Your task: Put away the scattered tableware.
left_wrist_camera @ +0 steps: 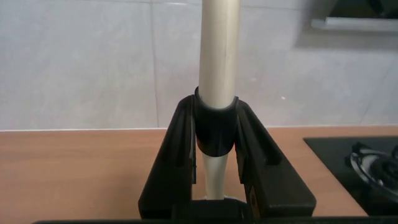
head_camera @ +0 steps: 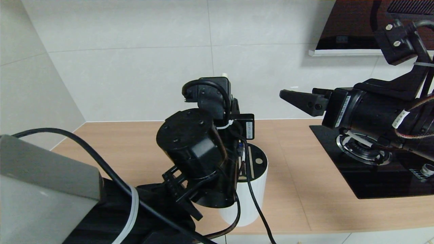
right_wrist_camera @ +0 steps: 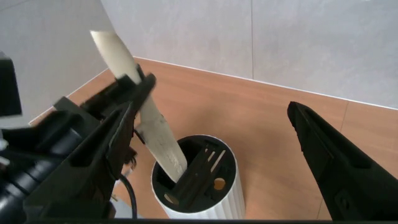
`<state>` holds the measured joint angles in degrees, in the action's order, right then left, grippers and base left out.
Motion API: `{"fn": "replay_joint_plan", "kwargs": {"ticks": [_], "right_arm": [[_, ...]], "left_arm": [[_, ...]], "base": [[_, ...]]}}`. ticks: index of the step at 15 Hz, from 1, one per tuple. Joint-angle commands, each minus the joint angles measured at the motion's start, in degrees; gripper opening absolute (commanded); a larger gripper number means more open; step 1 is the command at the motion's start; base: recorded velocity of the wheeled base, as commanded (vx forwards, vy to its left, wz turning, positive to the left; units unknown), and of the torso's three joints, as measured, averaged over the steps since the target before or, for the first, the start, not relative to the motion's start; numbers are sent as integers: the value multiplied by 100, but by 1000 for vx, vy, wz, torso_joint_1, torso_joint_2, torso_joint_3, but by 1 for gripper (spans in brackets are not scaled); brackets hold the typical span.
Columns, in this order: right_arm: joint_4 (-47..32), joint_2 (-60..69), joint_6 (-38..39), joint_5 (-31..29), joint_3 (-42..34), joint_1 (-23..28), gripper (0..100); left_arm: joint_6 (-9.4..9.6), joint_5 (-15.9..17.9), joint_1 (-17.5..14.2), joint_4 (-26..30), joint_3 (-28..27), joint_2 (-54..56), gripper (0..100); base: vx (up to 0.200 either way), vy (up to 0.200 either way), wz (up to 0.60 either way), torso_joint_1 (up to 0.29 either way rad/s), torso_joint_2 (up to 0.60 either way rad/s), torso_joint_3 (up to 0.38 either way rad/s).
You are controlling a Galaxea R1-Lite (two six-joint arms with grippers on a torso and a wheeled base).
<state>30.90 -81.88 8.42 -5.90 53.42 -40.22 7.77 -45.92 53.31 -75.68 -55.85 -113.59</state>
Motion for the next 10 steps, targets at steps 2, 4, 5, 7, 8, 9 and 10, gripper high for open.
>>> {"fn": "replay_joint_plan", "kwargs": {"ticks": [2,4,5,7,8,9,10], "right_arm": [[3,-21,1,1,2,-4,100],[3,-29,1,1,2,-4,100],[3,-29,1,1,2,-4,100],[3,-38,1,1,2,-4,100],[3,-47,1,1,-7,-4,100],[3,-65,1,1,-7,-4,100],[3,-73,1,1,-25,-4,100]], "left_arm": [[-21,57,4,9,30,-172,0],[-56,127,4,18,47,-198,0],[-91,136,4,9,74,-242,0],[-100,110,-5,1,118,-330,0],[-100,110,-14,1,188,-365,0],[-100,119,-14,-8,258,-401,0],[-100,110,-14,-8,258,-462,0]], "base": [[0,0,0,0,0,0],[0,0,0,0,0,0],[0,0,0,0,0,0],[0,0,0,0,0,0],[0,0,0,0,0,0],[0,0,0,0,0,0],[0,0,0,0,0,0]]}}
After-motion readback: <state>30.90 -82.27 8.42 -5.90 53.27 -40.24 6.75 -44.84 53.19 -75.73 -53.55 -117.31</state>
